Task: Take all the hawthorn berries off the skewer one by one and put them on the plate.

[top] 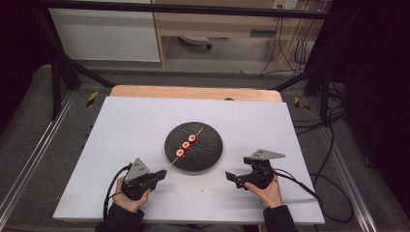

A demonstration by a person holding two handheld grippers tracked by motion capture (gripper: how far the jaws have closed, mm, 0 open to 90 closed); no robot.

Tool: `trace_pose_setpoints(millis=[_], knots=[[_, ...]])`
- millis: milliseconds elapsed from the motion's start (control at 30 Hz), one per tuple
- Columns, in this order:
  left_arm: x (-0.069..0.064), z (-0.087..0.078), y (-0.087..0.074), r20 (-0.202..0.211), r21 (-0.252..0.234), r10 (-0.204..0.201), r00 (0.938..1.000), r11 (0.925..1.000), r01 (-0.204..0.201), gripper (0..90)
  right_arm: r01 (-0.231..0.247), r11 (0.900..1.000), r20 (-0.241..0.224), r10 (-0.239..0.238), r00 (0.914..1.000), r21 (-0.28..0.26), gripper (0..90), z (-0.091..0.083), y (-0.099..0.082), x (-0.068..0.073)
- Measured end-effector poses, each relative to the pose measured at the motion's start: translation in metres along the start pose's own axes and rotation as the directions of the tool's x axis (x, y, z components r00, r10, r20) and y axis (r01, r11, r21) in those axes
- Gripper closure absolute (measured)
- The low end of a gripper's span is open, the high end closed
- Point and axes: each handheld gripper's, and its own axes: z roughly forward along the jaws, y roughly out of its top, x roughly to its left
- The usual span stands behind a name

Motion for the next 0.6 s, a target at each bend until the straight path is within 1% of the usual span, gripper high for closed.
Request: trace_pose_setpoints(millis=[167,333,367,400,433,467,500,600], knots=[[-0.001,-0.001,0.001,0.002,-0.008,0.002,1.0,1.0,-0.002,88.1,-0.002,1.0,-0.009,0.002,1.0,-0.01,0.9,0.005,0.012,0.009],[-0.003,-0.002,0.001,0.002,-0.015,0.007,1.0,0.9999,-0.007,88.1,-0.013,0.9993,-0.032,0.012,0.9994,-0.035,1.8,0.012,0.026,0.019],[-0.003,-0.002,0.001,0.003,-0.014,0.007,1.0,0.9999,-0.007,88.1,-0.013,0.9993,-0.032,0.012,0.9994,-0.035,1.8,0.012,0.026,0.019],[-0.003,-0.002,0.001,0.004,-0.015,0.009,1.0,0.9999,-0.009,88.1,-0.01,0.9993,-0.035,0.008,0.9994,-0.037,1.8,0.015,0.03,0.021],[-0.003,-0.003,0.001,0.004,-0.015,0.009,0.9999,0.9999,-0.009,88.1,-0.017,0.9991,-0.04,0.015,0.9991,-0.039,2.2,0.02,0.036,0.025],[-0.003,-0.003,0.002,0.005,-0.015,0.008,1.0,0.9999,-0.008,88.1,-0.017,0.9991,-0.04,0.015,0.9991,-0.039,2.2,0.02,0.036,0.025],[-0.003,-0.003,0.002,0.005,-0.016,0.007,1.0,0.9998,-0.007,88.1,-0.022,0.9989,-0.047,0.02,0.9987,-0.042,2.5,0.025,0.042,0.029],[-0.003,-0.003,0.002,0.007,-0.017,0.008,0.9999,0.9998,-0.008,88.1,-0.027,0.9985,-0.055,0.025,0.9982,-0.047,3.0,0.032,0.048,0.033]])
